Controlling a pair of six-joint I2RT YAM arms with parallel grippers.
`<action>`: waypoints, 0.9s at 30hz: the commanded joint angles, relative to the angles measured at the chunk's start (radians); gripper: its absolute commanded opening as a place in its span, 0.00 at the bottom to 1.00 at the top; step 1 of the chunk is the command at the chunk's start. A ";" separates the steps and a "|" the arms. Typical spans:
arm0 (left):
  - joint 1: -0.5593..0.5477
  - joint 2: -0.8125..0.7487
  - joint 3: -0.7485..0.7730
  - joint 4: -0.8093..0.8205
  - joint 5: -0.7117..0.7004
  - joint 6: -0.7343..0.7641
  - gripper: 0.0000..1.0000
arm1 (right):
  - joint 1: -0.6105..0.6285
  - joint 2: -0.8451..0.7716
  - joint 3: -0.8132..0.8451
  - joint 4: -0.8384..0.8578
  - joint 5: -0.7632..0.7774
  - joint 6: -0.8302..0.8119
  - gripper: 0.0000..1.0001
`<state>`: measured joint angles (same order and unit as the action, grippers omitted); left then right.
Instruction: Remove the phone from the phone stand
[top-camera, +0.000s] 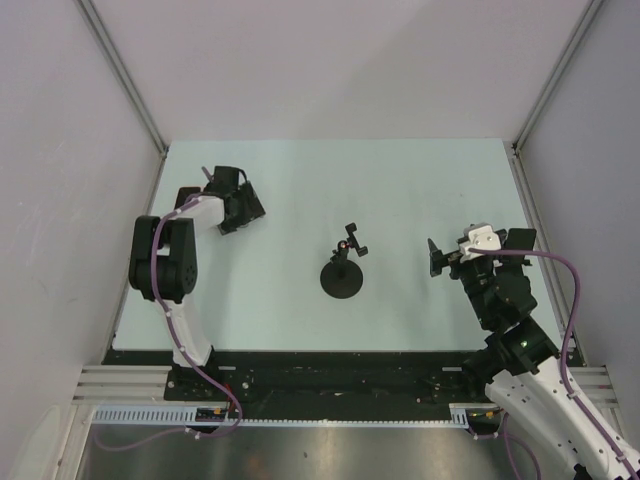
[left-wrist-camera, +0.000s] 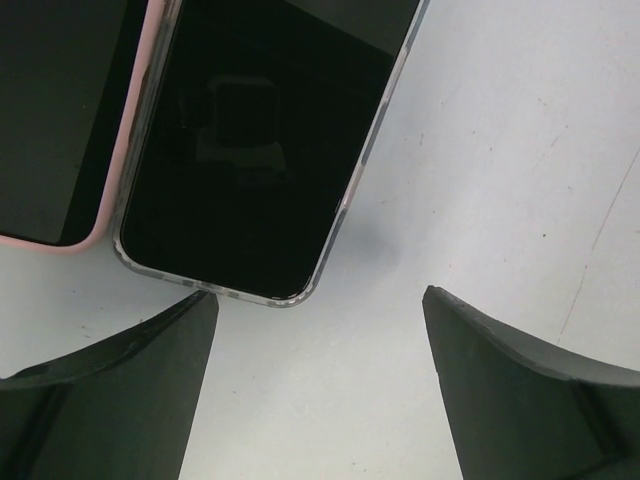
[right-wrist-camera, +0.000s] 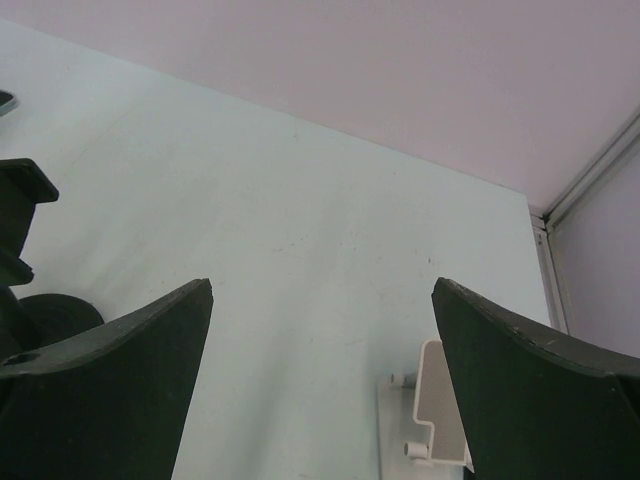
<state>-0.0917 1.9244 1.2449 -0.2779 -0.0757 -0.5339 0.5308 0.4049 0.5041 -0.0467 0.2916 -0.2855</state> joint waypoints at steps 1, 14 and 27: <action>0.009 -0.088 -0.019 0.009 0.030 -0.021 0.89 | 0.006 0.012 0.022 0.034 -0.064 0.043 0.97; -0.005 -0.712 -0.153 0.012 0.040 0.130 1.00 | 0.041 0.409 0.342 -0.074 -0.588 0.197 0.93; -0.126 -1.142 -0.364 -0.012 -0.041 0.446 1.00 | 0.083 0.715 0.559 -0.321 -0.789 0.034 0.89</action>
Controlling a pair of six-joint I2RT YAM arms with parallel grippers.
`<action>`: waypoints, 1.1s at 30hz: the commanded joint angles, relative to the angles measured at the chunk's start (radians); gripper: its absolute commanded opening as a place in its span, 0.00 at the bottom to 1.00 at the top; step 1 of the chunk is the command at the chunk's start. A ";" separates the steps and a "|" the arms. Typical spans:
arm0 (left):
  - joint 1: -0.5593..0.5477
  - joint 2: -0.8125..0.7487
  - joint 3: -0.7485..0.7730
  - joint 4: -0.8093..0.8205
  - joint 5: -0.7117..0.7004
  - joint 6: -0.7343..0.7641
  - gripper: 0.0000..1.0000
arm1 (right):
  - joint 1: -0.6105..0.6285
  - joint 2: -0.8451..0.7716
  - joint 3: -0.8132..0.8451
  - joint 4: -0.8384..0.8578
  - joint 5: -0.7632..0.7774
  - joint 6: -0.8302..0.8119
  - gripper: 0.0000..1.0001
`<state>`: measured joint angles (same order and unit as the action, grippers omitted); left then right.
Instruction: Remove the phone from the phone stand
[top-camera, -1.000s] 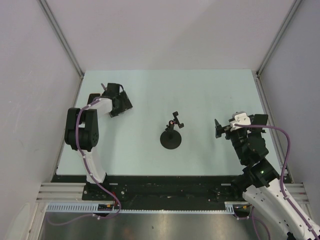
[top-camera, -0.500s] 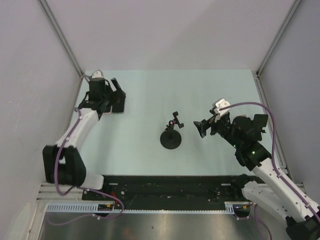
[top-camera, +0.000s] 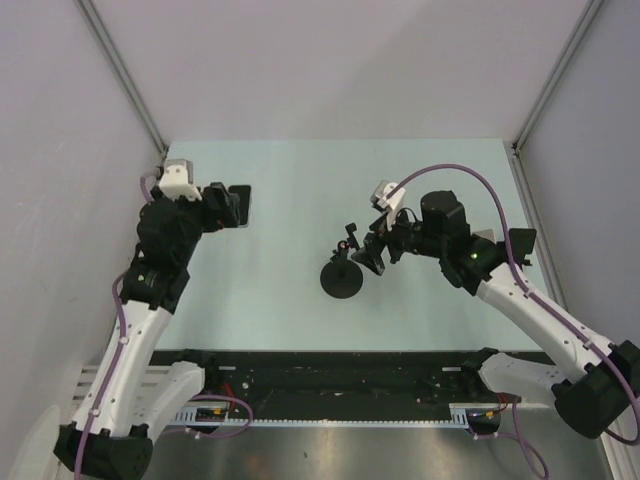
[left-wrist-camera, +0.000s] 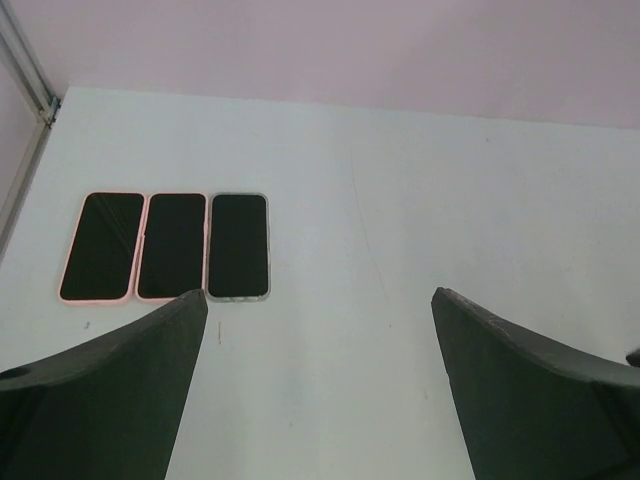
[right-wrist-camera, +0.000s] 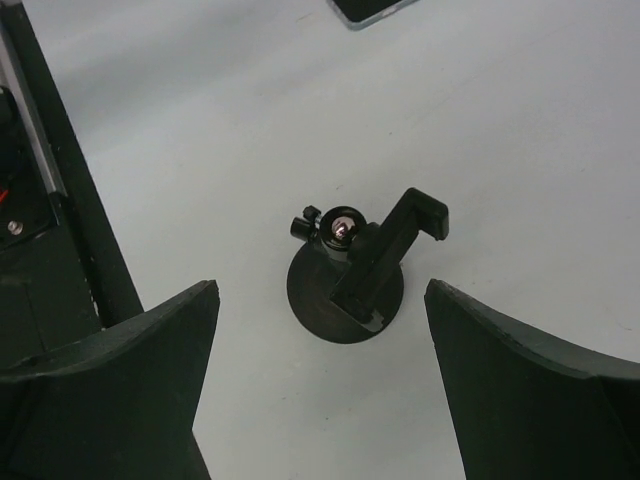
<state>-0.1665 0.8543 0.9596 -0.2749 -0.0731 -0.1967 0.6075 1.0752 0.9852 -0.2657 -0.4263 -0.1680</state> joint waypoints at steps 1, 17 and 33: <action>-0.059 -0.084 -0.094 -0.015 -0.057 0.117 1.00 | 0.006 0.066 0.085 -0.115 -0.075 -0.094 0.88; -0.119 -0.164 -0.222 0.037 -0.125 0.137 1.00 | 0.005 0.279 0.155 -0.175 -0.066 -0.261 0.72; -0.157 -0.161 -0.232 0.043 -0.097 0.144 1.00 | 0.121 0.287 0.191 -0.276 0.003 -0.205 0.26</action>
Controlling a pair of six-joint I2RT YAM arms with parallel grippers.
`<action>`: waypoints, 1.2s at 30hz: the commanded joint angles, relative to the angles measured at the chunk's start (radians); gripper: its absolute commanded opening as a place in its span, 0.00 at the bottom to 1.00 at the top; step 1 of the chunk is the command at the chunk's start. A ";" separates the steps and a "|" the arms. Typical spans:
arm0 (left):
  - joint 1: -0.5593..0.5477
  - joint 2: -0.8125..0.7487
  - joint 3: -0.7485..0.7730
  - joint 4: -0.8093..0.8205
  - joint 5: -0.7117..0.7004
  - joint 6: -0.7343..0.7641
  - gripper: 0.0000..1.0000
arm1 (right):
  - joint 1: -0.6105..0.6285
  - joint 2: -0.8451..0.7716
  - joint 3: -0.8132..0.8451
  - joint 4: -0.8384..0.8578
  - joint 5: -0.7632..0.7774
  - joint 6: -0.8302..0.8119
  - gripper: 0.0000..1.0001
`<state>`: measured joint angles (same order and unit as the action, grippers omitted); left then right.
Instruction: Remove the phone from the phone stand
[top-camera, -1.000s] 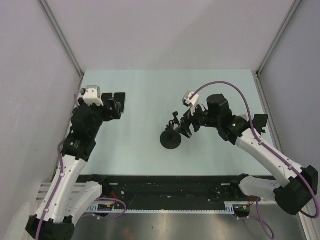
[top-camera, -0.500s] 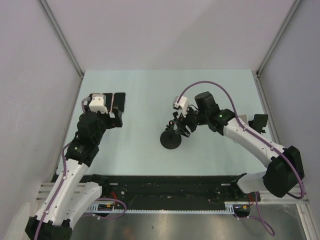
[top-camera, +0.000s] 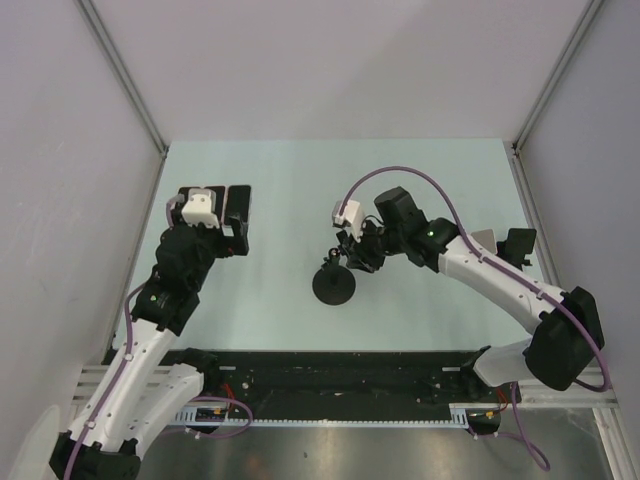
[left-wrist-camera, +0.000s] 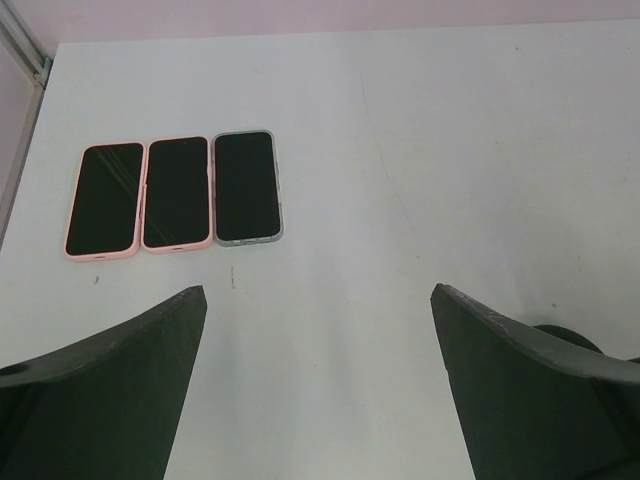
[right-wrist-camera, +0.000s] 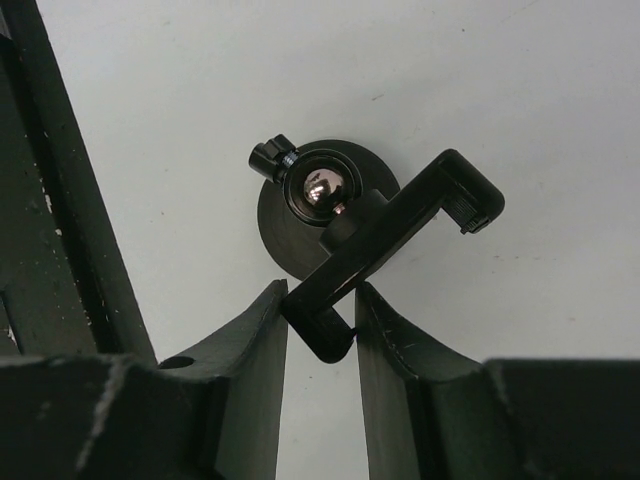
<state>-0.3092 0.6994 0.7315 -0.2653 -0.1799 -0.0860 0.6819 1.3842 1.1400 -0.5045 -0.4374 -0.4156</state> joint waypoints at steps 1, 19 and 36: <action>-0.014 -0.006 -0.004 0.035 0.010 0.034 1.00 | 0.056 -0.022 0.035 -0.037 0.022 0.057 0.21; -0.054 -0.028 -0.011 0.034 -0.041 0.035 1.00 | 0.169 -0.253 -0.077 0.175 0.986 0.526 0.00; -0.080 -0.024 -0.014 0.032 -0.058 0.037 1.00 | 0.174 -0.326 -0.157 -0.164 1.597 1.169 0.00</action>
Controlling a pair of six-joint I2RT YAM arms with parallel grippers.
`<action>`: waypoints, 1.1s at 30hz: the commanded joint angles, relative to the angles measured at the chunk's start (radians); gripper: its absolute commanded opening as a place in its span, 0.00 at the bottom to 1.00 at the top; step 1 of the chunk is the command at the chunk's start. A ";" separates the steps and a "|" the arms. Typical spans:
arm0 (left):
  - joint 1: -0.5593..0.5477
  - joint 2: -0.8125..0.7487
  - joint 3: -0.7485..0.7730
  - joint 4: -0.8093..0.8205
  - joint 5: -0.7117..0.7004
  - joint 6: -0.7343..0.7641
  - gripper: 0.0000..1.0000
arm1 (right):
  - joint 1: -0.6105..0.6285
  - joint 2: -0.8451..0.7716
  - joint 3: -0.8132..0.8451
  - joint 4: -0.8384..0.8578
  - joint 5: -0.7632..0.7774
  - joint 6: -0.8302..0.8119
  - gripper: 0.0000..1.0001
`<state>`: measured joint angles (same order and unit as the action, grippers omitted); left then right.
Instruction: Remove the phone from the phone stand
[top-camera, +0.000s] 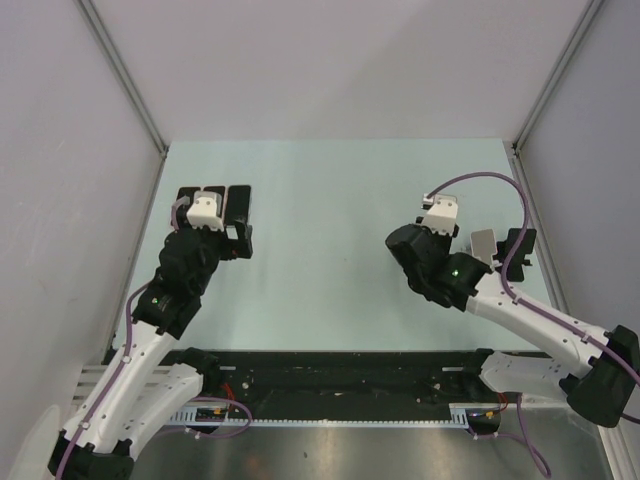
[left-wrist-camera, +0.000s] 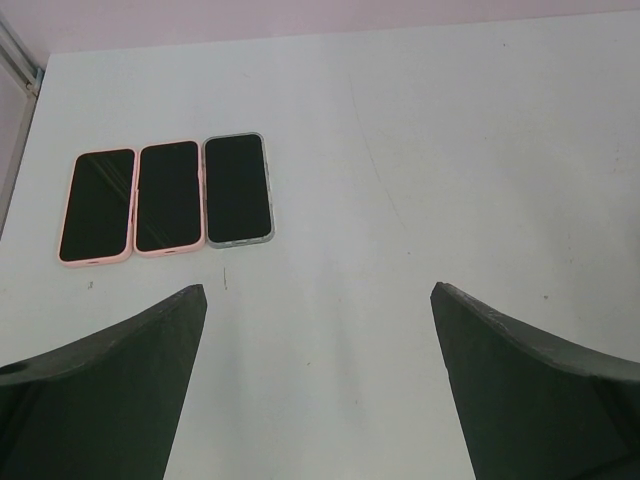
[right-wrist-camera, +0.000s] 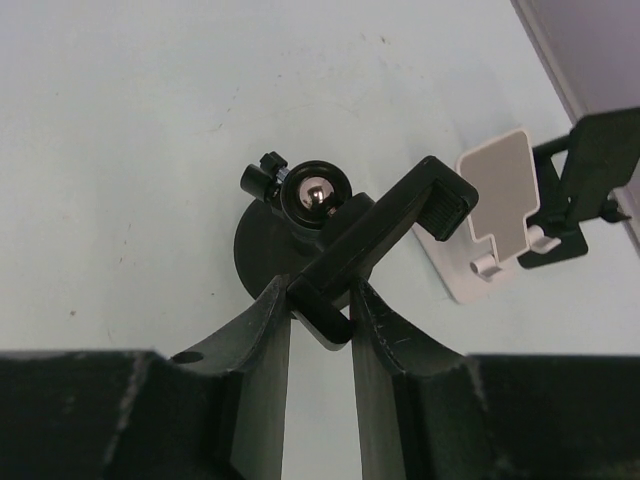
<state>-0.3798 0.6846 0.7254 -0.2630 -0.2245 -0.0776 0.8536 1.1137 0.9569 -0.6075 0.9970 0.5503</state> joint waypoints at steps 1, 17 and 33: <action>-0.011 -0.008 -0.007 0.030 -0.013 0.029 1.00 | -0.002 -0.060 0.025 -0.083 0.157 0.232 0.00; -0.021 -0.005 -0.009 0.030 -0.012 0.029 1.00 | -0.060 -0.057 0.025 -0.278 0.158 0.431 0.00; -0.024 0.000 -0.011 0.031 -0.010 0.030 1.00 | -0.110 0.009 -0.006 -0.186 0.127 0.467 0.13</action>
<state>-0.3954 0.6853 0.7193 -0.2626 -0.2310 -0.0769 0.7479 1.1358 0.9459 -0.8703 1.0309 0.9615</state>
